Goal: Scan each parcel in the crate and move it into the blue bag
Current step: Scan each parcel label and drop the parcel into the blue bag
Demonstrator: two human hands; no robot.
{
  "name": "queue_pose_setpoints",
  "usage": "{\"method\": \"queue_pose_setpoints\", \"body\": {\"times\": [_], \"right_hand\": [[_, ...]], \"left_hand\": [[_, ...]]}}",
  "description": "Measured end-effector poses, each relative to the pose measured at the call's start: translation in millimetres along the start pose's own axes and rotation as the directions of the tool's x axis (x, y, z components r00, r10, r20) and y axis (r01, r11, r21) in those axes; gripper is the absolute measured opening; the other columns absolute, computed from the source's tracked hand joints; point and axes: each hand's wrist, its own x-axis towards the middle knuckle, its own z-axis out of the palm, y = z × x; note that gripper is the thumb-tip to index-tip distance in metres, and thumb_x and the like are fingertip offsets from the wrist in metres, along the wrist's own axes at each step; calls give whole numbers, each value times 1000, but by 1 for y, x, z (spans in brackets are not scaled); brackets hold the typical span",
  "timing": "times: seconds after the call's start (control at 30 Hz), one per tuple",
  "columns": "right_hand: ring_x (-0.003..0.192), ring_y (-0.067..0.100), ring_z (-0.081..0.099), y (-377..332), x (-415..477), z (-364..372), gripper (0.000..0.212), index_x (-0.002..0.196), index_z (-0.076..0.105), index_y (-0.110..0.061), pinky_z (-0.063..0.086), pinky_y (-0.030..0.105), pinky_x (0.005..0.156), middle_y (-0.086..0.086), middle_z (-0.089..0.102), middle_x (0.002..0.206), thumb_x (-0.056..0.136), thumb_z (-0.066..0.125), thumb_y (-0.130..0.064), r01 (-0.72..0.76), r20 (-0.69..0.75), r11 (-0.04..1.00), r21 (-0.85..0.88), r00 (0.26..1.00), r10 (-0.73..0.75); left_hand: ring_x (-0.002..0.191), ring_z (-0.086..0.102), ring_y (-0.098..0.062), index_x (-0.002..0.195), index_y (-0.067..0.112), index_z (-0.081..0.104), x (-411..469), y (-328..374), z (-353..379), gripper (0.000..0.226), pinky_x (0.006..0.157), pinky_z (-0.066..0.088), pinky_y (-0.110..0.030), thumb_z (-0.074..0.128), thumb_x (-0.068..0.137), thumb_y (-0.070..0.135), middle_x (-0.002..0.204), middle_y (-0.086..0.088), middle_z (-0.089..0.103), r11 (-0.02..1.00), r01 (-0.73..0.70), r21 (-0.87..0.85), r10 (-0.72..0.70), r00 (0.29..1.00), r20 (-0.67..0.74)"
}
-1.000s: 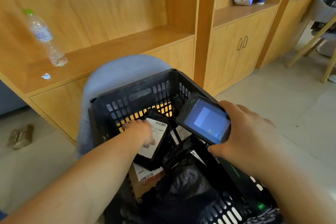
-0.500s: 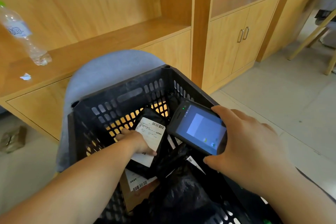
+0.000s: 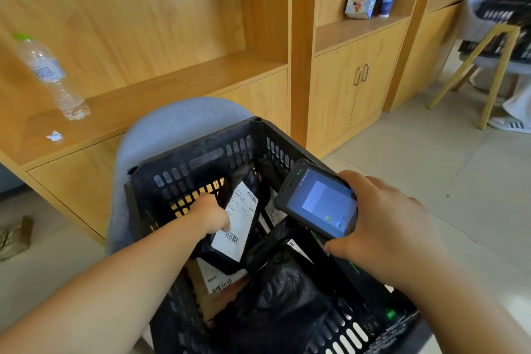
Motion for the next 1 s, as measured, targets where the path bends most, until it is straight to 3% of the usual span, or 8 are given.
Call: {"method": "queue_pose_setpoints", "body": {"times": [0.13, 0.33, 0.57, 0.73, 0.87, 1.0], "right_hand": [[85, 14, 50, -4, -25, -12, 91, 133, 27, -33, 40, 32, 70, -13, 50, 101, 58, 72, -51, -19, -21, 999, 47, 1000, 20], [83, 14, 45, -14, -68, -29, 92, 135, 26, -32, 40, 32, 70, -11, 48, 103, 58, 72, -53, -49, -47, 996, 74, 997, 53], [89, 16, 51, -28, -111, -41, 94, 134, 31, -32, 47, 35, 74, -11, 51, 107, 53, 74, -53, -51, -79, 991, 121, 995, 61], [90, 16, 53, -39, -133, -51, 94, 133, 33, -33, 49, 40, 77, -12, 52, 106, 51, 74, -54, -33, -110, 986, 165, 993, 52], [84, 16, 50, -45, -145, -58, 93, 132, 34, -34, 45, 33, 70, -14, 45, 97, 51, 75, -53, -16, -146, 989, 145, 989, 37], [81, 14, 48, -49, -155, -60, 93, 132, 34, -34, 40, 30, 65, -16, 43, 96, 51, 74, -53, 2, -167, 992, 123, 986, 19]], "left_hand": [[99, 62, -28, 110, 5, 58, -29, -14, -17, 47, 83, 54, -39, 83, 70, 10, 117, -13, 64, 969, -113, -221, 100, 993, -69], [103, 62, -24, 123, 9, 56, -86, -37, -48, 63, 87, 52, -40, 85, 67, 11, 121, -7, 65, 812, -288, -508, 172, 949, -264], [91, 59, -9, 123, 19, 52, -154, -62, -56, 63, 69, 45, -22, 84, 69, 11, 101, 13, 59, 687, -466, -558, 247, 871, -424], [90, 60, -8, 116, 20, 53, -183, -72, -58, 57, 68, 47, -22, 83, 70, 8, 101, 11, 61, 647, -508, -568, 250, 846, -471], [94, 61, -13, 121, 12, 52, -195, -78, -59, 59, 67, 47, -20, 82, 71, 5, 106, 3, 62, 616, -517, -595, 247, 843, -477], [104, 60, -20, 128, 9, 51, -203, -85, -61, 65, 82, 52, -34, 82, 71, 6, 115, -3, 62, 621, -522, -584, 243, 837, -490]]}}
